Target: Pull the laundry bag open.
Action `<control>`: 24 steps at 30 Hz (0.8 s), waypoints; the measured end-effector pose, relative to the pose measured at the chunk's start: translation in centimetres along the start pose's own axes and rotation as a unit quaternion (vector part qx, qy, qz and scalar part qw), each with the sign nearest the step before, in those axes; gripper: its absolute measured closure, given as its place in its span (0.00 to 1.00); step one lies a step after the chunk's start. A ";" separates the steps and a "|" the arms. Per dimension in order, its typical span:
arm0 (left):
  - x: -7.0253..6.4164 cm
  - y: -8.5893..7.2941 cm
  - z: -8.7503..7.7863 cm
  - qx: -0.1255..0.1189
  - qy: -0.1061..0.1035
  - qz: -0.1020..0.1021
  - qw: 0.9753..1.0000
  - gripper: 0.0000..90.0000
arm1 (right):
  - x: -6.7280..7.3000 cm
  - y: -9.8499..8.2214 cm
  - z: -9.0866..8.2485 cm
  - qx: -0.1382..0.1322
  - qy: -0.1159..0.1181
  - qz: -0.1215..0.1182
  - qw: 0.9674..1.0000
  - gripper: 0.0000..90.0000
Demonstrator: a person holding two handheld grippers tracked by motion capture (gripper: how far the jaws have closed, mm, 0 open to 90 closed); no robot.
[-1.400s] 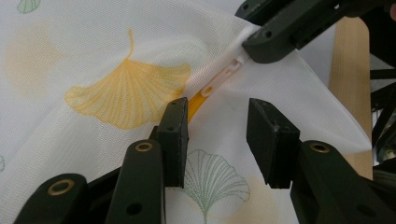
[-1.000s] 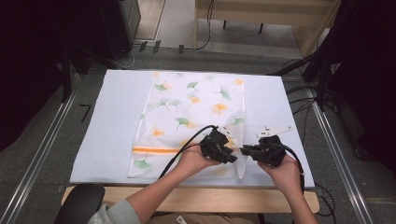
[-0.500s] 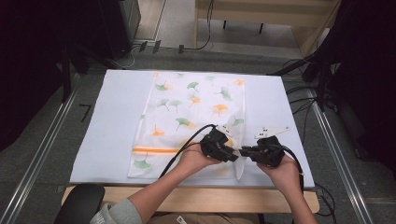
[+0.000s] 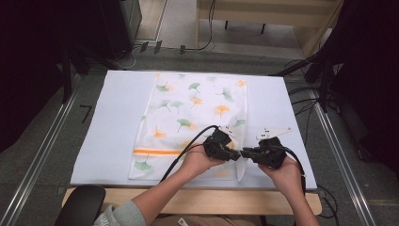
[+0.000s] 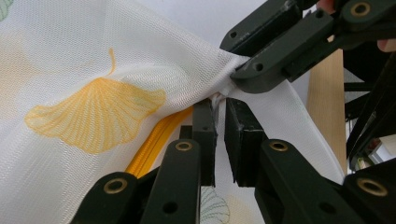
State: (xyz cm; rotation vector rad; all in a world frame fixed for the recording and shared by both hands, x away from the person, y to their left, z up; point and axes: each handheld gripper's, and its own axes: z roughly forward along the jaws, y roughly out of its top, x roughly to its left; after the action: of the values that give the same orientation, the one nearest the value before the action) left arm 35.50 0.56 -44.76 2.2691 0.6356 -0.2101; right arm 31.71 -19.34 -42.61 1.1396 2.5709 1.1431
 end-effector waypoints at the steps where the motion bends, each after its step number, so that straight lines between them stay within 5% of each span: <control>1: 0.0 0.0 0.0 -0.001 -0.001 -0.001 1.000 0.94 | 0.0 0.0 0.0 0.000 0.000 0.000 1.000 0.93; 24: 0.4 0.0 -0.1 0.013 0.001 -0.011 1.000 1.00 | 0.1 0.0 0.0 0.003 0.004 0.002 1.000 0.94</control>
State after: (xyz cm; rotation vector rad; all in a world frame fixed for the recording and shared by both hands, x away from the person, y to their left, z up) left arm 35.79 0.80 -44.84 2.2881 0.6634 -0.2295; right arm 31.64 -19.22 -42.57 1.1440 2.5811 1.1443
